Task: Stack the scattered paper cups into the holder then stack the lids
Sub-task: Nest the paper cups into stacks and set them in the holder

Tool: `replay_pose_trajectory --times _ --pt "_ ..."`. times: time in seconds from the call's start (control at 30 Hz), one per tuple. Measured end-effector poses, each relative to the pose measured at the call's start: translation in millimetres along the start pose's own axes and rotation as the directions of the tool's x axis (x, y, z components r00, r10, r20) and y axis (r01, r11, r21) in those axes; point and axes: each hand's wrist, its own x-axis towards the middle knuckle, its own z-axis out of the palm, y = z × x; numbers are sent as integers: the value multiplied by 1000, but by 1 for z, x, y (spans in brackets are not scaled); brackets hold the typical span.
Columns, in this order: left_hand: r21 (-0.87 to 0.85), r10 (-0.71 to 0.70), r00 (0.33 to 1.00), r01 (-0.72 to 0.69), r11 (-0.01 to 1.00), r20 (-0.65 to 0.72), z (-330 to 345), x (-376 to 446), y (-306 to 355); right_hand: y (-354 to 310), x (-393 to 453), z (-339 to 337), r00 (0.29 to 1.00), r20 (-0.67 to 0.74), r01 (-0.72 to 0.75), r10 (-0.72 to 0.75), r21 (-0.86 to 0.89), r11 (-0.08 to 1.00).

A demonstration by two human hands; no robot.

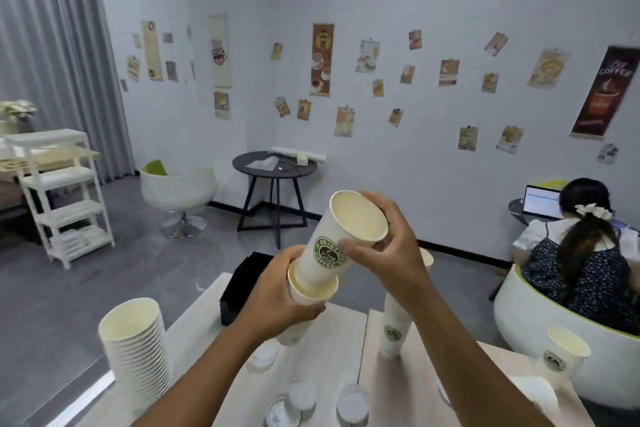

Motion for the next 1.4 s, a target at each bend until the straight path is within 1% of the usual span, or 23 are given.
replay_pose_trajectory --times 0.17,0.27,0.33,0.53,0.67,0.87,1.03,1.23,1.4 --pt "-28 -47 996 45 999 -77 -57 -10 -4 -1 6 70 991 130 -6 11 -37 999" --pt "-3 -44 990 43 999 -136 -85 -18 -8 3 8 106 979 201 -24 32 -40 999" --pt "5 -45 988 46 999 -150 -101 -24 -14 6 9 127 970 242 -27 39 -53 998" --pt "38 -37 967 48 998 -250 -142 -38 -22 8 11 179 940 339 4 32 -105 994" --pt "48 -47 949 65 997 -313 -176 -42 -25 1 17 206 919 393 19 13 -77 997" --pt "113 -48 918 100 988 -393 -224 -48 -21 -14 28 245 898 440 18 -23 15 1000" --pt "97 -97 899 153 983 -428 -248 -57 -26 -15 30 275 889 457 -20 -26 97 995" --pt "104 -141 884 208 973 -446 -254 -73 -43 1 27 297 872 489 -73 18 94 993" --pt "87 -171 877 233 968 -448 -243 -71 -54 18 26 296 873 485 -110 51 92 990"
